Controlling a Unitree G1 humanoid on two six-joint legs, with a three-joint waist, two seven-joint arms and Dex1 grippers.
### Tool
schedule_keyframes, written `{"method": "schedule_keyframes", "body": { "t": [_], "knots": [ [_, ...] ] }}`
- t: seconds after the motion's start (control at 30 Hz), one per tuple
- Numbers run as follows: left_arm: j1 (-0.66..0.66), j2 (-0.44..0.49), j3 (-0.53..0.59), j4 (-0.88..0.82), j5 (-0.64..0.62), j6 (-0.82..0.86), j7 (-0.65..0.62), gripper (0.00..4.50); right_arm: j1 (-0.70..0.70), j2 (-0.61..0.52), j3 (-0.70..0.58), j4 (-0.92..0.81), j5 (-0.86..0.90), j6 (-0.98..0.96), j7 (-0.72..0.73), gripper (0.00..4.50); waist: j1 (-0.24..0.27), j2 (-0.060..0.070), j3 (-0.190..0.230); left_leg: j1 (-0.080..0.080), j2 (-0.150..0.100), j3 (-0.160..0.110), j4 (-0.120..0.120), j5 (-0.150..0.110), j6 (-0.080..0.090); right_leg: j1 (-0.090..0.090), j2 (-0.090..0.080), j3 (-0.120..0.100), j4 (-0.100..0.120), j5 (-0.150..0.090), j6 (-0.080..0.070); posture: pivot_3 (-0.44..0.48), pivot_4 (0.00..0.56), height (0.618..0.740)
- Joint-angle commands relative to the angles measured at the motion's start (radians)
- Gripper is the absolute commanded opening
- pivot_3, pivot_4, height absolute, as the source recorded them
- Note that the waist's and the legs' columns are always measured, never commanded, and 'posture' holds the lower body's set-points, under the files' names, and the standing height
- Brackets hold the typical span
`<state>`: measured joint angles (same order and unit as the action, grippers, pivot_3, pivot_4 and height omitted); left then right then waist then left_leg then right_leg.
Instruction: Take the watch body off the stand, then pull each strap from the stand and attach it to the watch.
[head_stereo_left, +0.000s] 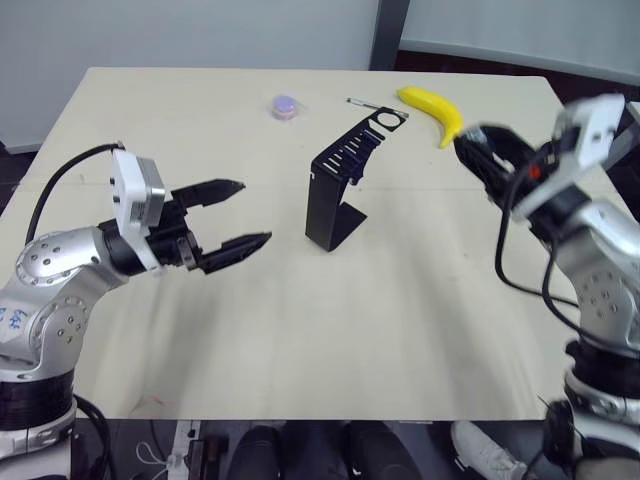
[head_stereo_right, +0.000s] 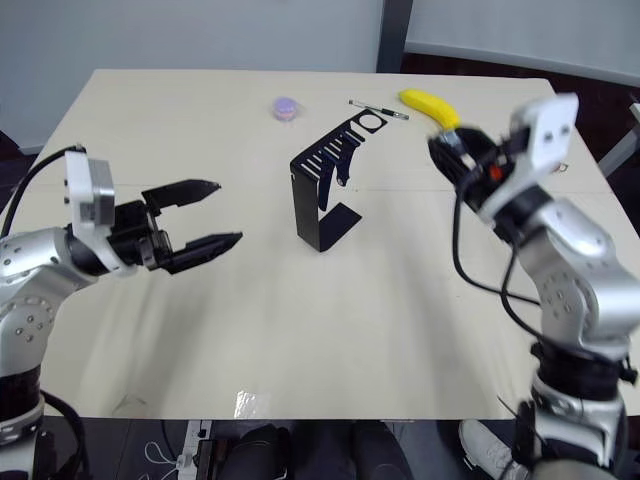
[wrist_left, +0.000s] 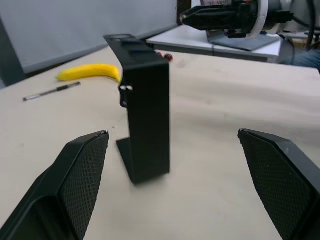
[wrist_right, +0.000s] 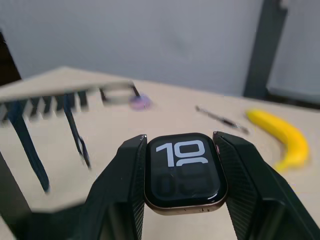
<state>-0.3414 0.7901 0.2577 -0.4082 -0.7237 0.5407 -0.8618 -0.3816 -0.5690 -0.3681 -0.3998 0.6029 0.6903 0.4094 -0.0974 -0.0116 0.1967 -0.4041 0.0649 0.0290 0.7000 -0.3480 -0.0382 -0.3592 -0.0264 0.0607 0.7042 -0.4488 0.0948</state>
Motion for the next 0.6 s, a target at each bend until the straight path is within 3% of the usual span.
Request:
{"method": "schedule_keyframes", "body": {
  "t": [0.03,0.2,0.43,0.6],
  "knots": [
    [0.024,-0.001,-0.036,-0.063,0.035,-0.078,-0.056,4.50,0.150,0.014,-0.048,-0.070,-0.019,-0.086,0.026,1.59,0.002,0.000,0.000,0.000,0.000,0.001,0.000,0.000,0.000,0.000,0.000,0.001,-0.002,0.000,0.000,0.000,0.150,0.740],
    [0.045,-0.013,-0.114,-0.078,0.060,-0.111,-0.103,4.50,0.343,0.055,-0.002,0.033,-0.126,-0.259,0.064,1.59,0.009,0.000,0.000,0.001,0.001,0.005,0.000,0.001,0.001,0.002,0.002,0.003,-0.008,0.000,0.000,0.000,0.150,0.740],
    [0.008,-0.032,-0.172,-0.032,0.079,-0.118,-0.134,4.50,0.349,0.120,0.106,0.214,-0.250,-0.445,0.069,1.59,0.012,0.001,0.000,0.003,0.001,0.007,0.001,0.001,0.001,0.002,0.001,0.003,-0.007,0.000,0.000,0.000,0.150,0.740],
    [-0.010,-0.028,-0.181,-0.001,0.092,-0.126,-0.155,4.50,0.344,0.141,0.121,0.252,-0.229,-0.449,0.082,1.59,0.013,0.001,-0.001,0.003,0.001,0.007,0.001,0.001,0.001,0.002,0.001,0.002,-0.006,0.000,0.000,0.000,0.150,0.740]
  ]
}}
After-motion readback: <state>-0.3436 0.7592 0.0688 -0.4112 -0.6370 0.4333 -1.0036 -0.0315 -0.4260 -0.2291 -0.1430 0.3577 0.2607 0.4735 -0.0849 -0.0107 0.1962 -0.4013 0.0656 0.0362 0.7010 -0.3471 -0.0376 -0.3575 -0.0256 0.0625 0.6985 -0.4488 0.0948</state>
